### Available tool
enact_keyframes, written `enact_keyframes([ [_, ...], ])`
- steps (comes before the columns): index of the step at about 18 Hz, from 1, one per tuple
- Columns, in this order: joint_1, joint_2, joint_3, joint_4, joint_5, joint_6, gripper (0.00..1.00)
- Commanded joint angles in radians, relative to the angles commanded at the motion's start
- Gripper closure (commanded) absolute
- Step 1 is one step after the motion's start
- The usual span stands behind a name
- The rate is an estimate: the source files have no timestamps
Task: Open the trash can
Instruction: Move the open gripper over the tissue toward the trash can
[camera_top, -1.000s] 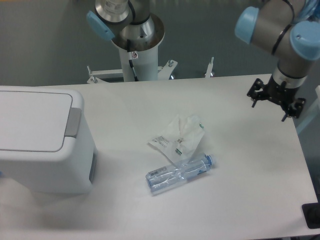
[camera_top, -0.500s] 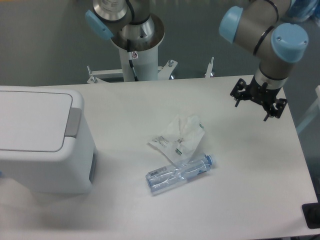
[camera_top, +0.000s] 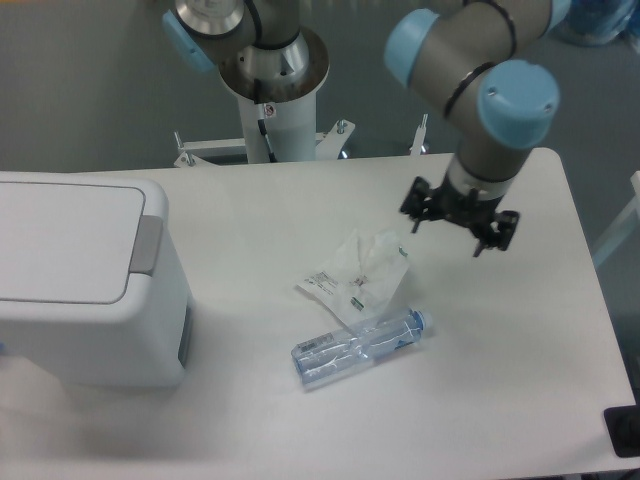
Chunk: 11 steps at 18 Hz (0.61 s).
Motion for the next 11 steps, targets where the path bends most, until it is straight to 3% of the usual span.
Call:
enact_keyframes([
  [6, -0.075, 0.060, 0.012, -0.012, -0.184, -0.204, 0.00],
  [11, -0.078, 0.138, 0.012, -0.083, -0.299, -0.305, 0.00],
])
